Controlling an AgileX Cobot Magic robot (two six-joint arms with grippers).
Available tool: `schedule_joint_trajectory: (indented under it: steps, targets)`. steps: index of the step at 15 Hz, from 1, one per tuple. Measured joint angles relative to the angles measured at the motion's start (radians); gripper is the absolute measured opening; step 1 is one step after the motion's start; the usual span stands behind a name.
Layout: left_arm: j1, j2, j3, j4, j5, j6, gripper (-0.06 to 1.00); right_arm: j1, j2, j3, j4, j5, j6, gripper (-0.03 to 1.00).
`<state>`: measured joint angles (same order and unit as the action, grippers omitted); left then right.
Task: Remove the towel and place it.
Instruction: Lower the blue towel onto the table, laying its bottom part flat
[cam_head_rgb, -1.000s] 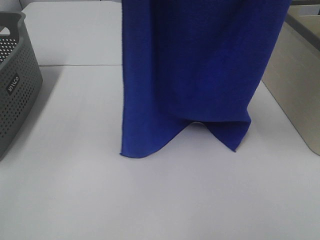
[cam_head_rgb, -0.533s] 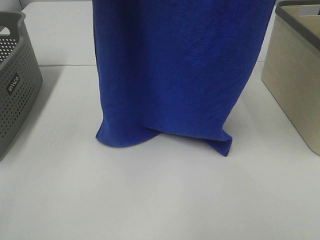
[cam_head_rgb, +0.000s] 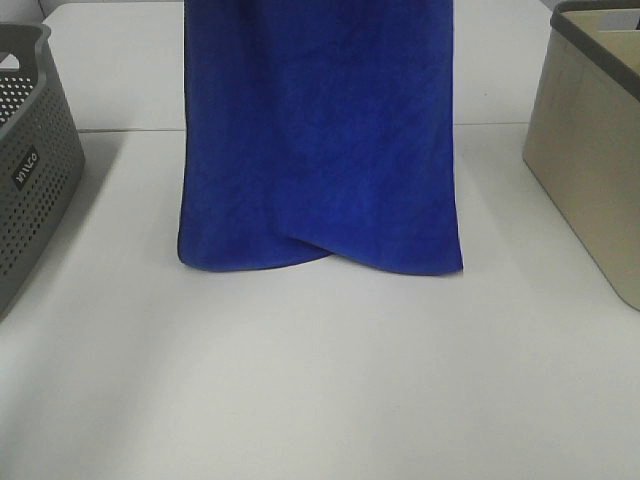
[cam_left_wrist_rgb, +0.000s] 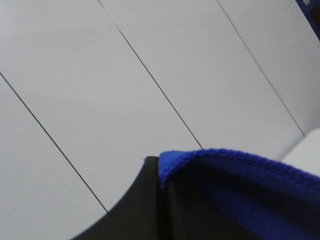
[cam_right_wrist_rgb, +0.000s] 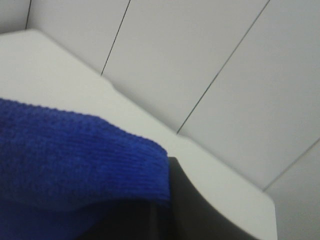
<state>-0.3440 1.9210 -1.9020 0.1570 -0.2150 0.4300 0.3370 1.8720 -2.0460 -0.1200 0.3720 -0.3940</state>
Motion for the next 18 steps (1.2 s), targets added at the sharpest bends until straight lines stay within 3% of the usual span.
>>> schedule_joint_trajectory:
  steps: [1,3,6,9,11,12,13,14,18]
  targets:
    - [0.022,0.083,-0.069,-0.021,-0.125,0.0,0.0,0.0,0.062,0.0,-0.002,-0.217,0.0,0.02]
    - [0.037,0.185,-0.252,-0.022,-0.143,0.0,0.0,-0.004,0.125,-0.05,0.0,-0.386,0.0,0.02]
    - [0.039,0.298,-0.576,-0.02,-0.019,0.0,0.0,-0.06,0.193,-0.188,0.036,-0.455,0.061,0.02]
    - [0.039,0.389,-0.645,-0.017,0.068,-0.003,0.0,-0.114,0.237,-0.205,0.04,-0.429,0.119,0.02]
    - [0.03,0.465,-0.64,-0.017,0.232,-0.009,0.0,-0.129,0.296,-0.203,0.042,-0.287,0.144,0.02]
    - [0.016,0.483,-0.633,-0.019,0.351,-0.01,0.0,-0.13,0.319,-0.197,0.051,-0.176,0.149,0.02]
    - [-0.028,0.479,-0.631,-0.021,0.569,-0.01,0.0,-0.13,0.339,-0.197,0.105,0.086,0.148,0.02]
    - [-0.04,0.471,-0.631,-0.021,0.62,-0.01,0.0,-0.13,0.339,-0.197,0.115,0.132,0.148,0.02]
    - [-0.073,0.447,-0.632,-0.053,1.115,-0.01,0.0,-0.129,0.328,-0.197,0.132,0.559,0.138,0.02]
